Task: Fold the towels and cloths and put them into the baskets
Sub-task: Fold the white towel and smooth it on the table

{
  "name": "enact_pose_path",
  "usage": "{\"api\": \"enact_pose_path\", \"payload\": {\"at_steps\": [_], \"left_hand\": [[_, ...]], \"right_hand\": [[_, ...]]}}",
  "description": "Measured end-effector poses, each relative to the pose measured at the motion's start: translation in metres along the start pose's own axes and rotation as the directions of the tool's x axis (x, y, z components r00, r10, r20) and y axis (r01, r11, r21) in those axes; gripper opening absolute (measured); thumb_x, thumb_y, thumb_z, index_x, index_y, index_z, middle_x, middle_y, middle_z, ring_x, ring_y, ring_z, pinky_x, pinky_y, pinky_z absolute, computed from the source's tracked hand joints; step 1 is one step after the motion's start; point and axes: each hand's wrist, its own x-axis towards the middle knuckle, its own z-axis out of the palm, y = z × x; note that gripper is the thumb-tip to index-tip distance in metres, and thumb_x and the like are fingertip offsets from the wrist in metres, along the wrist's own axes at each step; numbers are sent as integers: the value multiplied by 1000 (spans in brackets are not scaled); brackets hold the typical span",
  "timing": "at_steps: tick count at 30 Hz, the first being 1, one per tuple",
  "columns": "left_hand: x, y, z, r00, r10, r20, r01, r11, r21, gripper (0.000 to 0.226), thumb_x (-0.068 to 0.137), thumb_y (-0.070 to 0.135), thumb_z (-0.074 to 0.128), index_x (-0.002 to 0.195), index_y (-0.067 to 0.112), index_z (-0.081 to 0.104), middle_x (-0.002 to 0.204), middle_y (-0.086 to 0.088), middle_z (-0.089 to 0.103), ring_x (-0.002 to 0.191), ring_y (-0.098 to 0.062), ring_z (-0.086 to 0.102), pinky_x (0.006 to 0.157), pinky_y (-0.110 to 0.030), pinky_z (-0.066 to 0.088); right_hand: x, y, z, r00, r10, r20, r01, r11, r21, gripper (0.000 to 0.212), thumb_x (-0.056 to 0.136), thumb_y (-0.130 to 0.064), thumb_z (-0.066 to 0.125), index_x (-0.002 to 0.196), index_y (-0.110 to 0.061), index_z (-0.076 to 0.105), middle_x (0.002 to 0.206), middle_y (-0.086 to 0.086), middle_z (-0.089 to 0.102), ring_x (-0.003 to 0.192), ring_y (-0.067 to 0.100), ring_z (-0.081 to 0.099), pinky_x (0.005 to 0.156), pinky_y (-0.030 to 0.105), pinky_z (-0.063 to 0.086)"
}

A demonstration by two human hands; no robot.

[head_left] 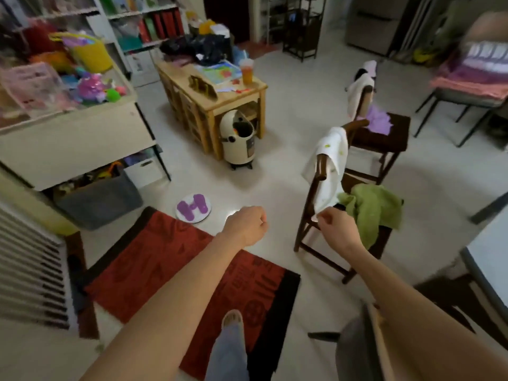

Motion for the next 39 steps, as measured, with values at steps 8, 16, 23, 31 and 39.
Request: {"api": "enact_pose_path", "payload": {"at_steps": [8, 16, 23, 31, 39], "left_hand": [[203, 40, -58, 956, 265, 129, -264, 964, -24, 36, 95, 24, 50, 129, 13, 52, 134, -7, 54, 121, -24, 51, 99, -35, 44], [325, 78, -47, 899, 364, 243, -351, 931, -98, 55, 97, 21, 51, 146, 6, 32, 148, -14, 38, 136, -27, 37, 107, -30, 29], [418, 98, -26, 906, 324, 273, -264, 935, -235, 61, 97, 19, 53, 150, 11, 24, 154, -6, 29, 141, -20, 29, 108, -23, 23], [462, 104, -6, 863, 368, 346, -269, 915, -301, 69, 91, 15, 62, 150, 15, 27, 153, -3, 32, 139, -15, 31, 104, -14, 21], [505, 143, -5, 807, 438, 397, -279, 874, -397, 80, 86, 42, 67, 150, 28, 22, 152, 6, 31, 138, -16, 33, 109, -34, 35]], "right_hand": [[124, -11, -25, 940, 288, -183, -287, 957, 34, 21, 93, -14, 47, 104, -9, 65, 82, 1, 61, 70, 15, 53, 59, 27, 40], [221, 16, -25, 869, 462, -174, -441, 885, 148, 23, 94, -17, 51, 114, -8, 60, 105, 7, 65, 79, 16, 54, 65, 26, 39], [354, 54, -15, 905, 423, 49, -425, 887, 182, 51, 90, -18, 60, 138, -13, 42, 141, 3, 47, 116, 22, 52, 83, 23, 37], [409, 86, 8, 859, 451, 244, -510, 794, 331, 54, 86, -11, 67, 135, -11, 44, 103, 0, 58, 98, 17, 58, 78, 22, 47], [424, 62, -41, 876, 481, 37, -410, 702, 582, 26, 98, -19, 49, 81, -1, 57, 69, 2, 48, 65, 13, 44, 65, 28, 39]]}}
